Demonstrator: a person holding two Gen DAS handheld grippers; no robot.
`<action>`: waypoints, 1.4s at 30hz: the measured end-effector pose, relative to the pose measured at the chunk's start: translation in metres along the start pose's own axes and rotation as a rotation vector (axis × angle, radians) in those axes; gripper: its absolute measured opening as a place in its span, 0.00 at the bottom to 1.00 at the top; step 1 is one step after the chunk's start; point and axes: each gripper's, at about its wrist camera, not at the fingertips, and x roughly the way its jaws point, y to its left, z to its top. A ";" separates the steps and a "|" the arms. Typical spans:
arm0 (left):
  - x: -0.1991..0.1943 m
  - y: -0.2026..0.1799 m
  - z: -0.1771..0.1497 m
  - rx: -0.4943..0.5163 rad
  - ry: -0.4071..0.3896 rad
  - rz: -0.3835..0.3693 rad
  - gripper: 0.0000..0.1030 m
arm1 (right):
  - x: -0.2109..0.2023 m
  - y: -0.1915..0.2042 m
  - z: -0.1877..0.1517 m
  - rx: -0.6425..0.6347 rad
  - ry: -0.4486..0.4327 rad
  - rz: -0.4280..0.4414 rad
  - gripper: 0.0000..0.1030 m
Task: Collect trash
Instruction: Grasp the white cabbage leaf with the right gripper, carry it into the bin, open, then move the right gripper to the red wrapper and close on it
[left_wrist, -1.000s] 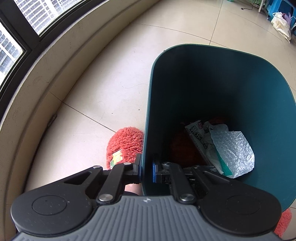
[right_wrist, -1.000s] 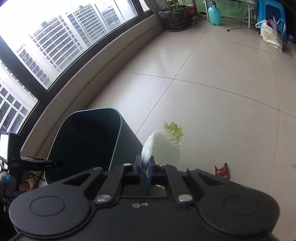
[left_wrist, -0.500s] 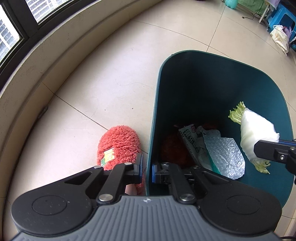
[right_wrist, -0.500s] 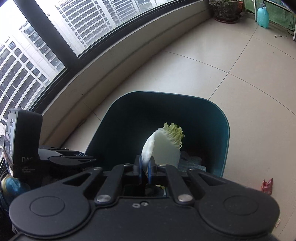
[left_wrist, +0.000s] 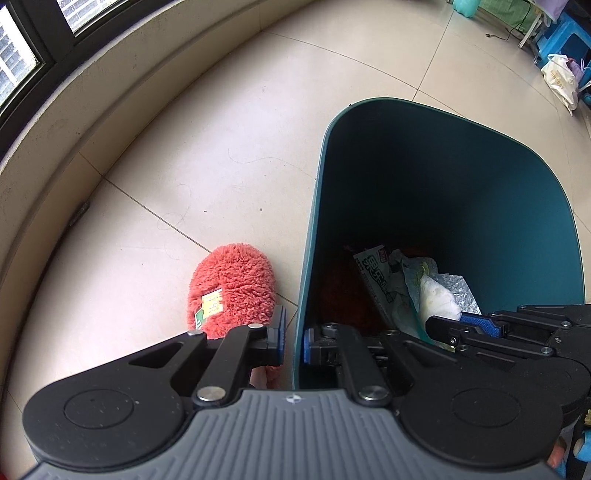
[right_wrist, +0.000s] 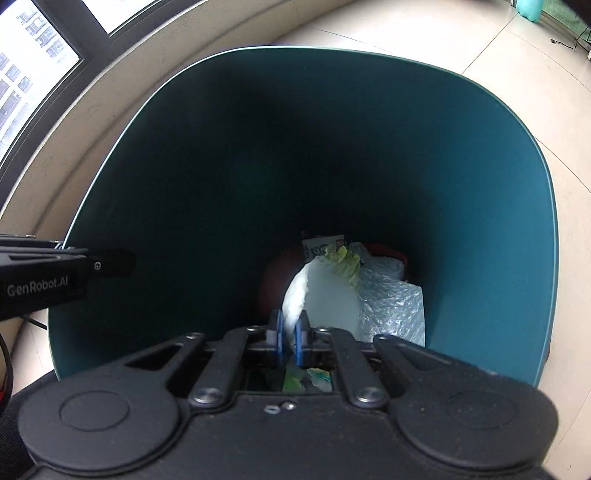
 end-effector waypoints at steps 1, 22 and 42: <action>0.000 0.000 0.000 0.000 0.000 0.000 0.08 | -0.002 -0.002 0.002 -0.003 -0.006 -0.006 0.18; -0.001 -0.013 -0.003 0.020 -0.012 0.053 0.08 | -0.135 -0.051 -0.041 0.017 -0.198 0.042 0.43; -0.002 -0.017 -0.001 0.022 -0.006 0.088 0.08 | -0.057 -0.248 -0.100 0.363 -0.156 -0.126 0.96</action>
